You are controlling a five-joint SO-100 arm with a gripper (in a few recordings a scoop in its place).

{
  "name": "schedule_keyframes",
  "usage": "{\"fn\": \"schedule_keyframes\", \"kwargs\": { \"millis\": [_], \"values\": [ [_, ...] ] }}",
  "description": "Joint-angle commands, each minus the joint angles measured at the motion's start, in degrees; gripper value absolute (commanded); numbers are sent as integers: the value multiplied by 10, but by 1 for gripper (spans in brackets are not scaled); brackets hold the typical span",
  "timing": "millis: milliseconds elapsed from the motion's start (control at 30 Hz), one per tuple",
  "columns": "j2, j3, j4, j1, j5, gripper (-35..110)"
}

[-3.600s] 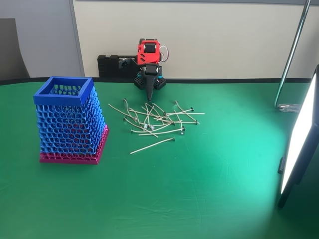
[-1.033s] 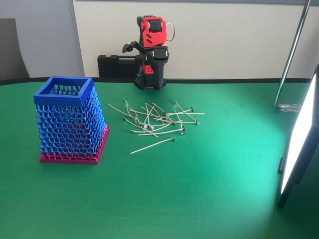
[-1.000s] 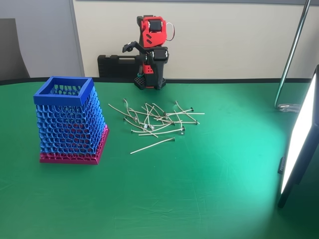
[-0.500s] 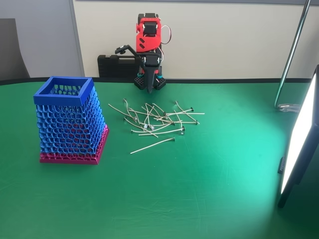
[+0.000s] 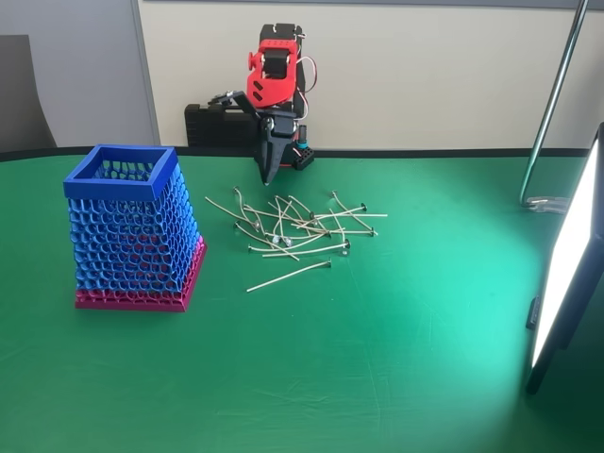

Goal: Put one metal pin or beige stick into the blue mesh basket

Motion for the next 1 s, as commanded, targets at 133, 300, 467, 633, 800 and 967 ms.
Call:
{"fn": "schedule_keyframes", "kwargs": {
  "millis": [133, 300, 467, 633, 800, 967],
  "values": [
    [-57, -38, -48, 18, -128, 1],
    [-120, -83, -47, 30, -155, 1],
    [-150, -104, -45, 34, -167, 1],
    [-201, -154, -42, 38, -160, 1],
    [-250, -206, -11, 36, -158, 1],
    [-287, -244, 8, 33, -167, 1]
  ]
}}
